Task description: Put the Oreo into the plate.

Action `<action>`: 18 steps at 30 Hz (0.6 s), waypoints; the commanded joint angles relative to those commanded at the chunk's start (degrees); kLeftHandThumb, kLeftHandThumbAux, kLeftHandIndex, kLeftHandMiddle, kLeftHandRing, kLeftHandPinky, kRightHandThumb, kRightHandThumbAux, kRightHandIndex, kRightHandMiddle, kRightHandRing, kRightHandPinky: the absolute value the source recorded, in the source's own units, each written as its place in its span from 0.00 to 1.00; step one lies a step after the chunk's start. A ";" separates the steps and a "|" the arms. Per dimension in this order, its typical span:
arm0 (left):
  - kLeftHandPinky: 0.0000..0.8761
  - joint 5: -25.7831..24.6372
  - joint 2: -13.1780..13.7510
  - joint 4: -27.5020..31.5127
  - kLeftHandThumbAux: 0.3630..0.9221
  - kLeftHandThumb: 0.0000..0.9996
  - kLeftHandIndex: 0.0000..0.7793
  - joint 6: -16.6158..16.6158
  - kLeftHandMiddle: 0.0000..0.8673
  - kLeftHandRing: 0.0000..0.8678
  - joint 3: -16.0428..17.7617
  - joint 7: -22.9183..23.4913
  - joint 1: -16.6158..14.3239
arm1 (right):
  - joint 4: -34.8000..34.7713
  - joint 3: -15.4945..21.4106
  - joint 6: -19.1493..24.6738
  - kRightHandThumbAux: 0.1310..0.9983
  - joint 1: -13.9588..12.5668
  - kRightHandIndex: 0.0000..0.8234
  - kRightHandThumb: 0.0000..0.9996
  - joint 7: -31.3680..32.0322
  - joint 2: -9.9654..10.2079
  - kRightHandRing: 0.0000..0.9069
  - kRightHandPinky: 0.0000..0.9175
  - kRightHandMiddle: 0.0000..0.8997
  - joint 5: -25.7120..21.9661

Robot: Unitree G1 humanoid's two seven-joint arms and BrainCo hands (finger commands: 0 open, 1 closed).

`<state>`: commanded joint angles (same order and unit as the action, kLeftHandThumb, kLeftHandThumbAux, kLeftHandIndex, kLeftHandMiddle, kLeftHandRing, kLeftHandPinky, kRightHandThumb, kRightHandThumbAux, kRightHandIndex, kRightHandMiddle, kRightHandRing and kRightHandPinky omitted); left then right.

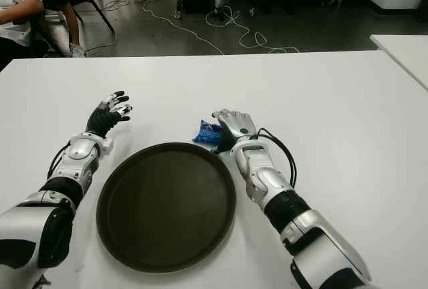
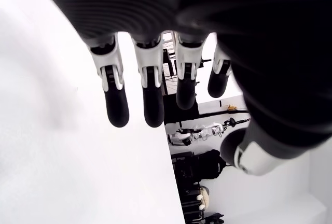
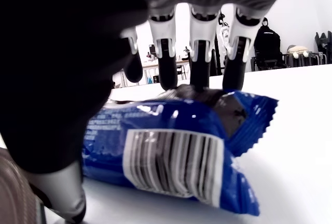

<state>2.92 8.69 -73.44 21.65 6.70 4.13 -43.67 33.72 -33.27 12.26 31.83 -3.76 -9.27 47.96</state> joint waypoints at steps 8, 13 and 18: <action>0.31 -0.09 0.01 -0.03 0.48 0.21 0.08 0.50 0.18 0.23 0.05 0.12 0.06 | -1.03 -0.03 1.15 0.67 -0.27 0.20 0.00 1.16 0.13 0.24 0.29 0.21 0.01; 0.31 -0.16 0.03 0.00 0.47 0.22 0.07 0.63 0.17 0.23 0.05 0.63 0.05 | -1.35 0.04 1.92 0.67 -0.30 0.19 0.00 2.11 0.27 0.24 0.29 0.20 -0.21; 0.30 -0.38 -0.04 0.09 0.47 0.23 0.07 0.71 0.17 0.22 0.22 0.93 0.12 | -0.51 0.02 1.29 0.67 -0.25 0.20 0.00 1.98 0.41 0.24 0.29 0.21 -0.51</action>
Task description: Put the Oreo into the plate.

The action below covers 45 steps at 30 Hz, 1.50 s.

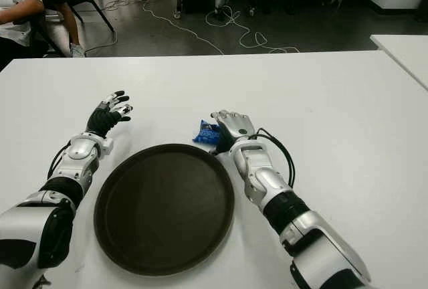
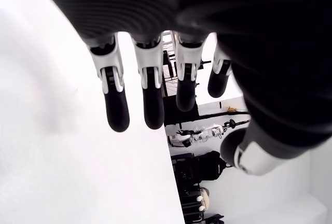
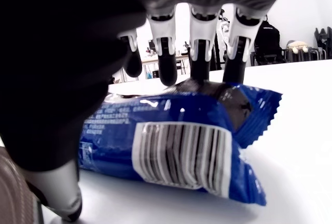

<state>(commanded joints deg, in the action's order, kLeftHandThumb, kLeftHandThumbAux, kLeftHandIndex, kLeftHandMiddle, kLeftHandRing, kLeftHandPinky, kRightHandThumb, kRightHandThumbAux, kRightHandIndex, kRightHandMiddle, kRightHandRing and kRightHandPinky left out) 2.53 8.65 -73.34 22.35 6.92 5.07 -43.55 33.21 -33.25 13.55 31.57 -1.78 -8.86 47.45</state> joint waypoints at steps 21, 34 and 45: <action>0.28 0.17 0.16 0.14 0.48 0.20 0.07 -0.50 0.16 0.21 -0.13 -0.39 -0.03 | 0.97 1.19 -2.72 0.70 0.04 0.28 0.00 -0.22 -0.09 0.29 0.31 0.27 -1.58; 0.28 0.19 0.40 0.33 0.51 0.20 0.06 -0.23 0.16 0.21 -0.29 0.05 0.24 | 10.04 5.08 -7.36 0.70 3.15 0.25 0.00 3.42 0.83 0.27 0.27 0.25 -9.04; 0.26 -0.04 0.33 0.44 0.48 0.20 0.07 -0.35 0.17 0.21 -0.12 -0.11 0.20 | 19.29 5.21 -12.43 0.68 6.33 0.23 0.00 3.02 1.55 0.23 0.20 0.22 -10.81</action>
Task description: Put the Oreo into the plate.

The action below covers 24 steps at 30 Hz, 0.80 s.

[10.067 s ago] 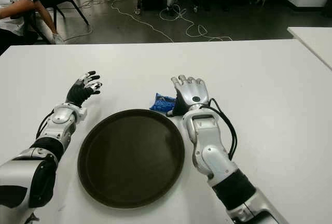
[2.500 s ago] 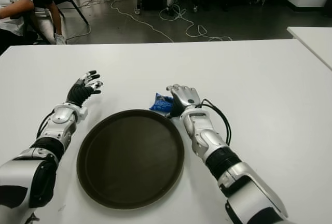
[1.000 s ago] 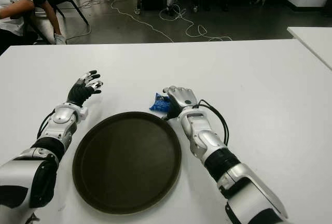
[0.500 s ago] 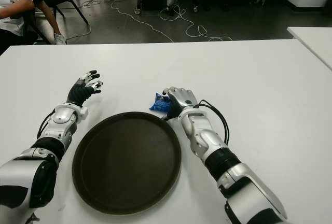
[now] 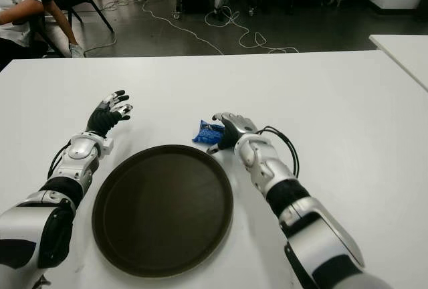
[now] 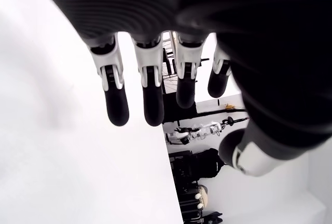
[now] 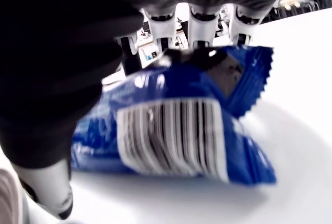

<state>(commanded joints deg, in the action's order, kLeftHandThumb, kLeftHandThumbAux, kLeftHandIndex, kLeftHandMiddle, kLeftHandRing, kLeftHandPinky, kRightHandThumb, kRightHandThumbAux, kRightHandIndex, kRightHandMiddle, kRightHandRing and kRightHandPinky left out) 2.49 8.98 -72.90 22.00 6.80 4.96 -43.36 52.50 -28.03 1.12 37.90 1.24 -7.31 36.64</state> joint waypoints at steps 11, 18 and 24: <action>0.27 -0.04 -0.05 0.02 0.48 0.22 0.07 0.59 0.16 0.21 0.00 0.46 0.13 | 3.32 -0.42 -2.00 0.66 1.48 0.20 0.00 0.86 0.23 0.19 0.16 0.20 0.17; 0.27 -0.23 -0.09 -0.03 0.50 0.22 0.07 0.38 0.16 0.21 0.19 0.87 0.07 | 3.93 -0.51 -3.78 0.67 1.48 0.20 0.00 0.61 -0.13 0.19 0.16 0.19 0.08; 0.26 -0.28 -0.15 0.07 0.49 0.20 0.06 0.52 0.15 0.20 0.26 0.94 0.16 | 5.22 -0.50 -5.63 0.69 1.25 0.27 0.00 -0.37 -0.21 0.27 0.23 0.26 0.17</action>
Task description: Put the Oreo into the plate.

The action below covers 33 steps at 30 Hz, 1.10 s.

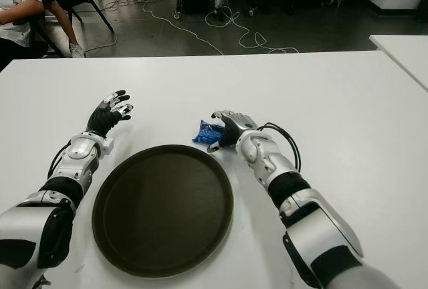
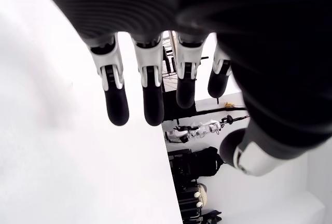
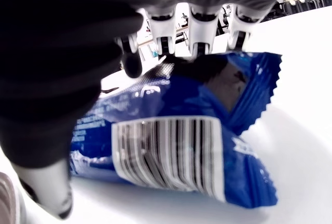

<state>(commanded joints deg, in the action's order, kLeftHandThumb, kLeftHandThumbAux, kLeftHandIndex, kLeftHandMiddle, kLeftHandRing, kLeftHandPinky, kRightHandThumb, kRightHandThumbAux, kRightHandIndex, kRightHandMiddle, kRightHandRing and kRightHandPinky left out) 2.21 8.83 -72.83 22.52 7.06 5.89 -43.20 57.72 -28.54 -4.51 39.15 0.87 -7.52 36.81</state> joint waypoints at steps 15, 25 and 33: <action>0.29 0.24 -0.03 -0.06 0.48 0.21 0.05 -0.04 0.17 0.22 -0.12 -0.52 0.04 | -5.45 -1.25 -0.58 0.68 -2.09 0.36 0.13 -0.66 -2.35 0.48 0.51 0.43 1.64; 0.28 0.29 -0.12 -0.06 0.45 0.21 0.06 0.19 0.17 0.22 -0.17 -0.59 0.07 | -6.49 -3.27 -1.04 0.68 -2.53 0.51 0.67 -4.89 -3.72 0.62 0.60 0.62 3.93; 0.28 0.14 -0.30 -0.04 0.48 0.19 0.06 0.02 0.17 0.22 -0.05 -0.86 0.05 | -4.88 -4.05 -3.28 0.68 -2.06 0.52 0.69 -7.33 -4.08 0.67 0.63 0.69 3.99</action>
<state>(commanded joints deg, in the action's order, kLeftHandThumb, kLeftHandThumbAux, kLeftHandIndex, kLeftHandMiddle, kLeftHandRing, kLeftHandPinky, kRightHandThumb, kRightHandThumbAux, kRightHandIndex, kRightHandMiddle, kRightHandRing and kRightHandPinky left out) 2.35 8.53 -72.87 22.54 7.01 5.04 -43.15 52.84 -32.59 -7.79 37.08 -6.46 -11.59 40.80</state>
